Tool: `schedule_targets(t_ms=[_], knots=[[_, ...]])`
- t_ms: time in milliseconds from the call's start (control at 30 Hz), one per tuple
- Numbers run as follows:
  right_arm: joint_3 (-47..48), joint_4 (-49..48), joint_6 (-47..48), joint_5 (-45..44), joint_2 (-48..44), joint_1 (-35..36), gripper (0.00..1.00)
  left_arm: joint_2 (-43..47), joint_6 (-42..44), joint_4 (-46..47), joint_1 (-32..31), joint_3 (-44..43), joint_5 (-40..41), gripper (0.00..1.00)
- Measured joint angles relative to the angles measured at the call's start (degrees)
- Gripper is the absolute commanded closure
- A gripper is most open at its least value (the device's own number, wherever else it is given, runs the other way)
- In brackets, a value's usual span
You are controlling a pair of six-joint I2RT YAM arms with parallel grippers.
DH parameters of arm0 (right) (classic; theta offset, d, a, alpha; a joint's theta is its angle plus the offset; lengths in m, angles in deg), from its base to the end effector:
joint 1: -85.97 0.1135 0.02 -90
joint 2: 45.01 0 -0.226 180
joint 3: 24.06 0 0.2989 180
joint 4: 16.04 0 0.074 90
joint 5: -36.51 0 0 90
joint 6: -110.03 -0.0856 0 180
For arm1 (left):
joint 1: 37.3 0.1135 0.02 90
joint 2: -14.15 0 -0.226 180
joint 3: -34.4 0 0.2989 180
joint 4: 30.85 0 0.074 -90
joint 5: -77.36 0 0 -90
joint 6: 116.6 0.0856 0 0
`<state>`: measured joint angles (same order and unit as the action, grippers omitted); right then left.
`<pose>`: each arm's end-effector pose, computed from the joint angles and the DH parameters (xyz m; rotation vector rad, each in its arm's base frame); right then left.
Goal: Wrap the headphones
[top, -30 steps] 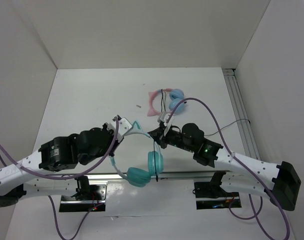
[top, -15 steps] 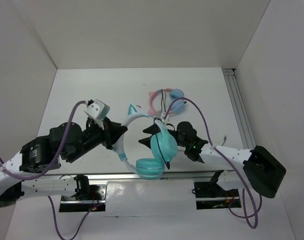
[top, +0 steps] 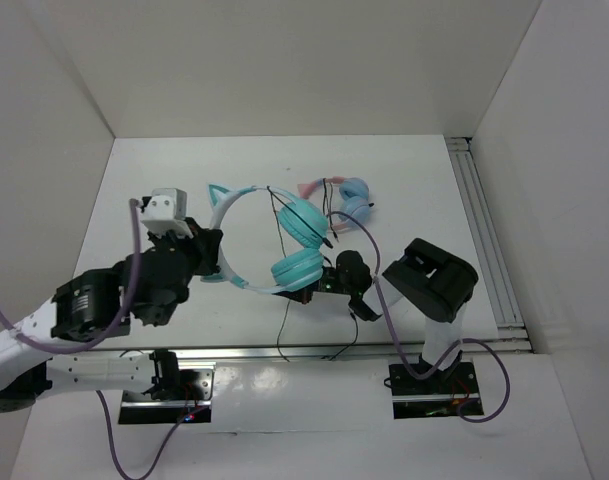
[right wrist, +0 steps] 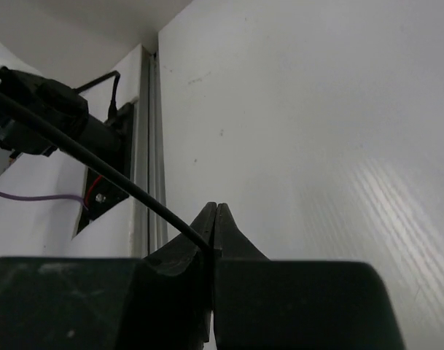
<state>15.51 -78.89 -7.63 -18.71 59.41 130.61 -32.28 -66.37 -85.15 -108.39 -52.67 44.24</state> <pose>0.2130 0.2789 0.0568 -0.7728 1.6336 1.4228 0.1354 -0.1739 0.4434 -0.2229 1.7156 -0.5411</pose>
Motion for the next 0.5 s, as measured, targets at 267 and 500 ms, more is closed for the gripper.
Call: schedule_targets(t_ms=[267, 500], knots=[[-1.7, -1.7, -4.5, -0.2, 3.5, 2.7, 1.0, -7.6, -2.2, -3.0, 0.0, -0.7, 12.8, 1.0], [-1.9, -1.7, -1.8, -5.1, -6.1, 10.2, 0.98, -9.5, 0.3, 4.6, 14.6, 0.3, 11.2, 1.0]])
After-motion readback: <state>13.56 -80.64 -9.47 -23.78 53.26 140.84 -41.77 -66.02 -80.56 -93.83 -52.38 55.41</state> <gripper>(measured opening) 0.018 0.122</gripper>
